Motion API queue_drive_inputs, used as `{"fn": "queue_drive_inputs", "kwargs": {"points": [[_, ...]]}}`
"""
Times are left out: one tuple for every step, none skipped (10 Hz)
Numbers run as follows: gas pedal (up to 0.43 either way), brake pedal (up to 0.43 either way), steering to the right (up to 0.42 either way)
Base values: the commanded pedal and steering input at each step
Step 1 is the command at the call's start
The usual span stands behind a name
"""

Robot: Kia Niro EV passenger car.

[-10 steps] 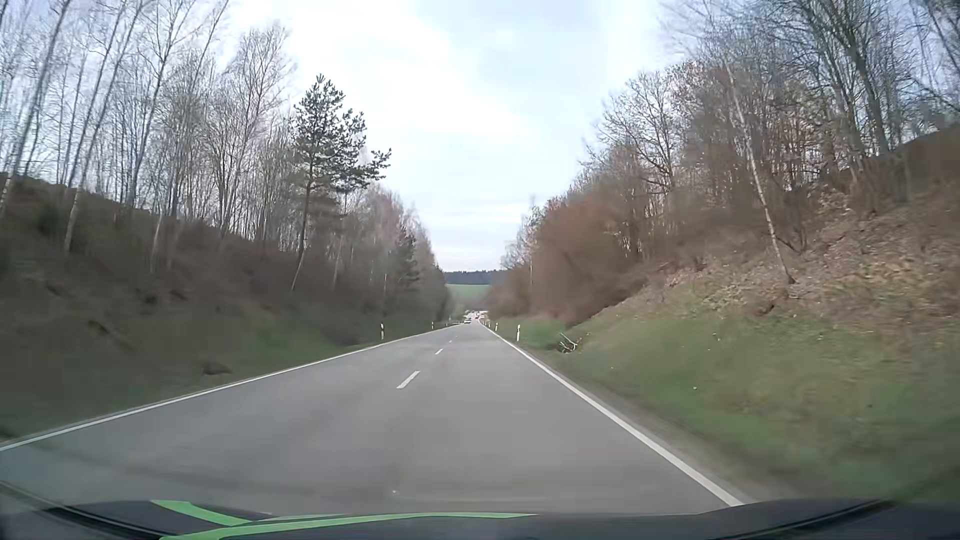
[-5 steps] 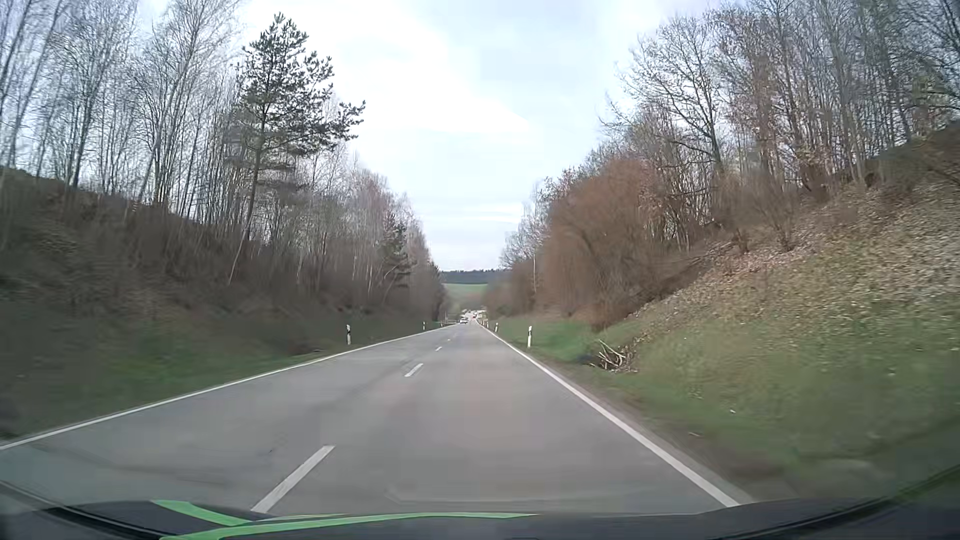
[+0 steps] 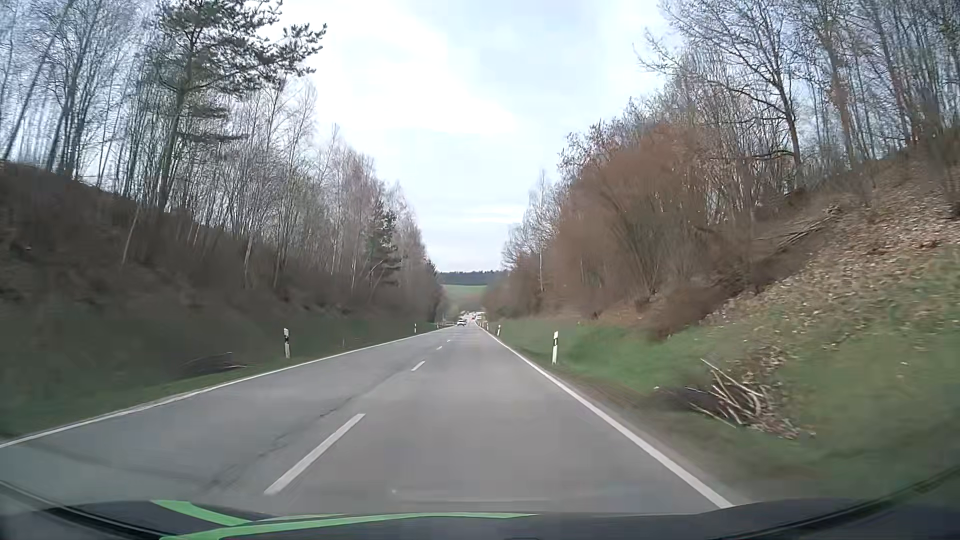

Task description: Follow the waypoints while adhering to traffic rules and regulations

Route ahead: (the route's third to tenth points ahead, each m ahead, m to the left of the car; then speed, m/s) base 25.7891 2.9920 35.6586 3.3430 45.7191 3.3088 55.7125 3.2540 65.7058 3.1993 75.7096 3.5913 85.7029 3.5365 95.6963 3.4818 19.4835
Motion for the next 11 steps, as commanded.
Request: {"fn": "queue_drive_inputs", "kwargs": {"points": [[0.0,0.0,0.003],[0.0,0.0,0.004],[0.0,0.0,0.003],[0.008,0.0,0.003],[0.008,0.0,0.003],[0.008,0.0,0.003],[0.008,0.0,0.004],[0.008,0.0,0.003],[0.008,0.0,0.003],[0.008,0.0,0.003],[0.008,0.0,0.003]]}}
